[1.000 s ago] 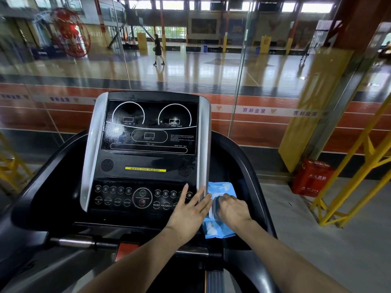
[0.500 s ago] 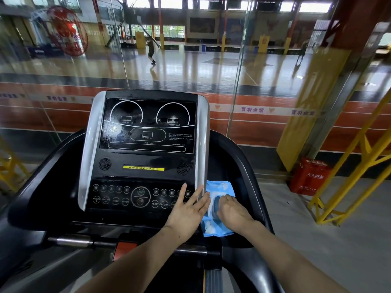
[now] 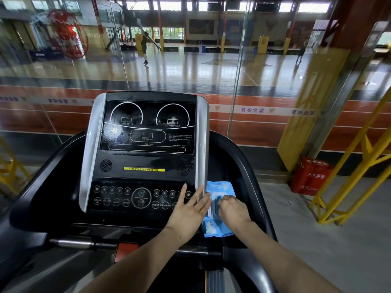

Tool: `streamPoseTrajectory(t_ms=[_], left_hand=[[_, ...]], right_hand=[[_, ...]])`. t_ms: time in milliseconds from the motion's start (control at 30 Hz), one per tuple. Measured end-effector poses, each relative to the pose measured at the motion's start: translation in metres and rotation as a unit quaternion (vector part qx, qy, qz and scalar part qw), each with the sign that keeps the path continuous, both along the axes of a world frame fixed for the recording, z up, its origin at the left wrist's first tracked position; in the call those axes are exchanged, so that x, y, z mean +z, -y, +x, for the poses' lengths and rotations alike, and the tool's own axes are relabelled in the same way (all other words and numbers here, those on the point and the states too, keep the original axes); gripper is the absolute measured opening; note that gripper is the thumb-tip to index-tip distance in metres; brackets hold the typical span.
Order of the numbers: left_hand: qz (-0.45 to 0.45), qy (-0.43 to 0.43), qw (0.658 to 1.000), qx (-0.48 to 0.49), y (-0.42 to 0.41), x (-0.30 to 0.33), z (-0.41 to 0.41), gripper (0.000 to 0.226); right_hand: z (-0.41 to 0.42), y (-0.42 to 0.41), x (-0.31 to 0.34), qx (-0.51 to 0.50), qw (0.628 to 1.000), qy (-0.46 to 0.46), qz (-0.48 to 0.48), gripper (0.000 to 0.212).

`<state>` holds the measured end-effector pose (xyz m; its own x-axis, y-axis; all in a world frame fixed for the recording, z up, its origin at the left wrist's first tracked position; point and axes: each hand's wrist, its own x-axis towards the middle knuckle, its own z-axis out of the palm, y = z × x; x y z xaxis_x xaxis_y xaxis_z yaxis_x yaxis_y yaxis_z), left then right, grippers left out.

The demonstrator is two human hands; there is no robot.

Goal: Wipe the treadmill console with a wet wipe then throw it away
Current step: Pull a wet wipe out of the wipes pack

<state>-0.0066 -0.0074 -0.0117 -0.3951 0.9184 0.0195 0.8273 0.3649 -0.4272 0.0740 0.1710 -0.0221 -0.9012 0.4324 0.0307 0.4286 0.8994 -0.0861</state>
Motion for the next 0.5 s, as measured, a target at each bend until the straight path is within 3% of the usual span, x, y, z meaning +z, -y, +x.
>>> streamPoseTrajectory(t_ms=[133, 367, 500], left_hand=[[-0.005, -0.002, 1.000, 0.002, 0.001, 0.002, 0.001, 0.087], [-0.001, 0.004, 1.000, 0.002, -0.001, 0.000, 0.000, 0.087], [-0.001, 0.007, 1.000, 0.002, -0.001, 0.001, 0.000, 0.089]], right_hand=[[-0.001, 0.000, 0.001, 0.021, 1.000, 0.004, 0.020, 0.025], [0.000, 0.001, 0.002, 0.012, 0.998, -0.035, -0.042, 0.024], [0.000, -0.002, 0.011, 0.018, 0.996, -0.024, -0.089, 0.006]])
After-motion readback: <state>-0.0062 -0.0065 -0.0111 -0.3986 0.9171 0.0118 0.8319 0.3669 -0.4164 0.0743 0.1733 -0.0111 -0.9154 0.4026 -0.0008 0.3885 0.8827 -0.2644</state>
